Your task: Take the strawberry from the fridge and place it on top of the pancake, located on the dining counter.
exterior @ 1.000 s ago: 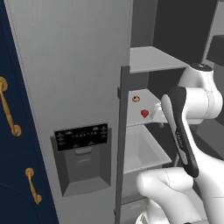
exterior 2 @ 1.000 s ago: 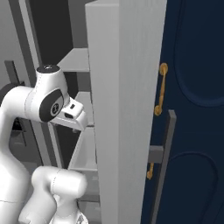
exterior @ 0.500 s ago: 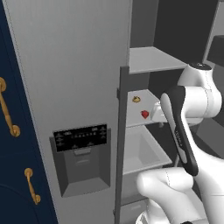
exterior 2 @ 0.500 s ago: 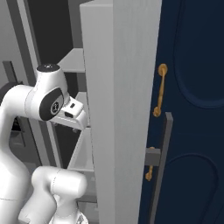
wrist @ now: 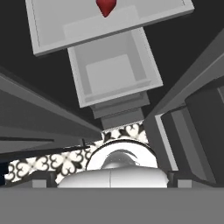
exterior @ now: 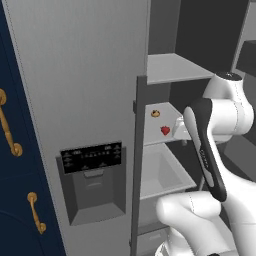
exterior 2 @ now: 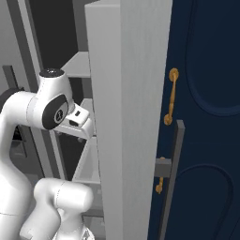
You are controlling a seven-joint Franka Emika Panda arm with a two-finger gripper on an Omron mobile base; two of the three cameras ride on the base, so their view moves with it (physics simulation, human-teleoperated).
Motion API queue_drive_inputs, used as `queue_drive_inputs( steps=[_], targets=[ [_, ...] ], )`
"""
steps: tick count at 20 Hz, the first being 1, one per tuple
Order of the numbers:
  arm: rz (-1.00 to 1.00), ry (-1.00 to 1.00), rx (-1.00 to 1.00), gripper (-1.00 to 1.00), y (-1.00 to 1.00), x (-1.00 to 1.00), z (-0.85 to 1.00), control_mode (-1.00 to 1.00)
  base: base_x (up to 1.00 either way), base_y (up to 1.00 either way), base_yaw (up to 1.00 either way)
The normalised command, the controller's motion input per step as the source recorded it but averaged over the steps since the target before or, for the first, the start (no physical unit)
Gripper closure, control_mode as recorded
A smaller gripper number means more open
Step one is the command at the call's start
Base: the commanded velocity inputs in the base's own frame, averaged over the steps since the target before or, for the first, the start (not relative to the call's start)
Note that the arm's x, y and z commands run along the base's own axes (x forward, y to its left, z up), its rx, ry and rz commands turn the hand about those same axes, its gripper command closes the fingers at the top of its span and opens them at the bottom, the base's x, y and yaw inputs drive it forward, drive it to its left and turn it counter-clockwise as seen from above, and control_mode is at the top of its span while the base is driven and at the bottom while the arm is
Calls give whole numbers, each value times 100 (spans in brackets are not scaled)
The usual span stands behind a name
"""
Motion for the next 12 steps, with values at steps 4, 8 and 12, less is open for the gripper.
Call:
queue_drive_inputs(
  steps=[4, 8, 12],
  targets=[
    [0, -8, 0, -100, 0, 11, 0, -100, 0, 0, 0],
    [0, -42, 0, -100, -1, 25, 0, -100, 0, 0, 0],
    [3, -17, -2, -100, -26, 22, -9, -100, 0, 0, 0]
  ],
)
